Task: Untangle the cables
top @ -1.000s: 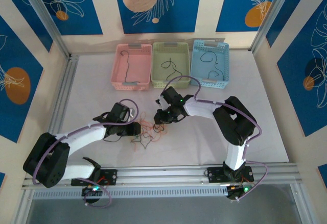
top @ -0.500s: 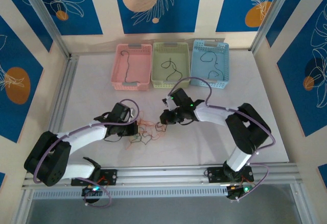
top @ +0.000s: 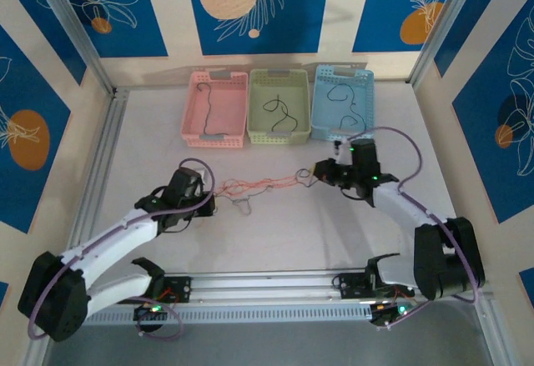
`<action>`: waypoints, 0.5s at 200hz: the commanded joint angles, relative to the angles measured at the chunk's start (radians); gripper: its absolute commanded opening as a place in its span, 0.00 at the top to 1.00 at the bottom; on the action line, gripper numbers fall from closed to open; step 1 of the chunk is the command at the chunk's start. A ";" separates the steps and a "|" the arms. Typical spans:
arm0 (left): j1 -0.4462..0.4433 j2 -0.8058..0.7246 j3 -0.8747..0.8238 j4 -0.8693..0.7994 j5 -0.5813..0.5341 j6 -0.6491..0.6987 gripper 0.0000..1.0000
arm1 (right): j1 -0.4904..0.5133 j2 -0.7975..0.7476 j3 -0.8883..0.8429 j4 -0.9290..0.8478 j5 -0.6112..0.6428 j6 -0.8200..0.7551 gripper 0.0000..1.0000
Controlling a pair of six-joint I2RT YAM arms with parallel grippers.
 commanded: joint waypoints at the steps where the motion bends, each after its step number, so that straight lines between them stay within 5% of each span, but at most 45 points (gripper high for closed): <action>1: 0.015 -0.087 -0.009 -0.107 -0.139 -0.030 1.00 | -0.137 -0.038 -0.065 -0.036 -0.003 0.076 0.98; 47: 0.041 -0.261 -0.039 -0.186 -0.235 -0.052 1.00 | -0.221 -0.090 -0.119 -0.033 0.006 0.104 0.98; 100: 0.049 -0.194 -0.054 -0.046 -0.014 -0.033 1.00 | -0.093 -0.072 -0.070 -0.019 -0.015 0.051 0.98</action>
